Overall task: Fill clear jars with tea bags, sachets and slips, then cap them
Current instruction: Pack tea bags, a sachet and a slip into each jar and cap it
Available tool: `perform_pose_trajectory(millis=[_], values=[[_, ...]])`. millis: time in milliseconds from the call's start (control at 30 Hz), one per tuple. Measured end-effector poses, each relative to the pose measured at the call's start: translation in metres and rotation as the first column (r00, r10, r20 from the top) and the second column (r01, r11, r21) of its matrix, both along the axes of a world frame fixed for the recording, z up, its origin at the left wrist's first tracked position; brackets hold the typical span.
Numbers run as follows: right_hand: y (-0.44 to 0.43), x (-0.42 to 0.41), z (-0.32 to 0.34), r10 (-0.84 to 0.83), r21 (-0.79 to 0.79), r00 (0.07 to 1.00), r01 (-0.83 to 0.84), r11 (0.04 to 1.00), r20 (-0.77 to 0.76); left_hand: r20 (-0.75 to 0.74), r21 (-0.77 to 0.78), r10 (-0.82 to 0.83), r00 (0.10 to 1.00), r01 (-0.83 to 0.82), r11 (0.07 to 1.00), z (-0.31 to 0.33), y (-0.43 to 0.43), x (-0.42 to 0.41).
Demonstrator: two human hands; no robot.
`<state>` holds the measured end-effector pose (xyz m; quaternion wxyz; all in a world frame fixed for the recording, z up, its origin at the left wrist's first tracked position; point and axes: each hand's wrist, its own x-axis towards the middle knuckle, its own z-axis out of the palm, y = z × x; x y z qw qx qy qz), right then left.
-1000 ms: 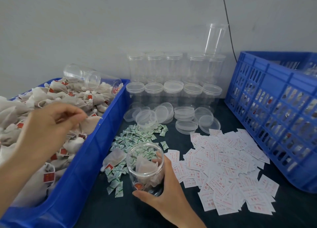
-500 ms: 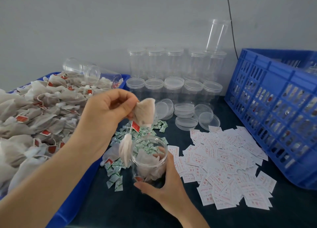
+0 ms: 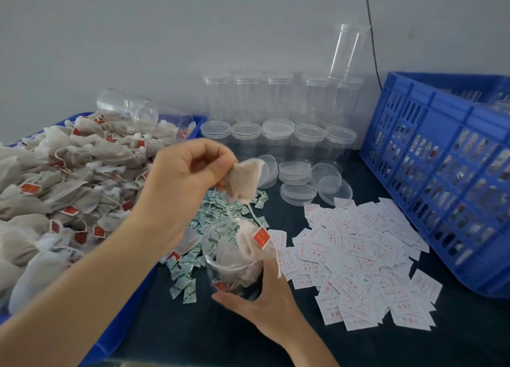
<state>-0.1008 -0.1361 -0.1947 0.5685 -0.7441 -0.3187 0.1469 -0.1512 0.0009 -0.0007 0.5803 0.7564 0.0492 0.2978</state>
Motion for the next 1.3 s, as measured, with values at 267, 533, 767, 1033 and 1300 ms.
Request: perform_pose_trajectory(millis=[267, 533, 767, 1033, 1300], values=[[0.002, 0.0, 0.002, -0.013, 0.036, 1.0, 0.013, 0.999, 0.0, -0.093, 0.029, 0.17, 0.981, -0.168, 0.985, -0.032, 0.018, 0.0], [0.002, 0.0, 0.005, 0.03, 0.042, 0.999, -0.03, 0.999, -0.021, -0.053, 0.117, 0.195, 0.979, -0.188, 0.975, -0.026, 0.034, -0.005], [0.003, 0.0, 0.004, 0.021, 0.044, 1.0, -0.021, 0.999, -0.01, 0.003, 0.146, 0.097, 0.995, -0.097, 0.985, -0.017, 0.017, -0.007], [0.003, 0.001, 0.005, 0.023, 0.047, 1.0, -0.022, 0.999, -0.015, -0.186, 0.296, 0.053, 0.981, 0.005, 0.955, -0.029, 0.013, -0.006], [0.002, 0.0, 0.005, 0.029, 0.037, 1.0, -0.029, 0.999, -0.007, -0.078, 0.469, 0.365, 0.928, -0.289, 0.834, -0.041, 0.087, -0.033]])
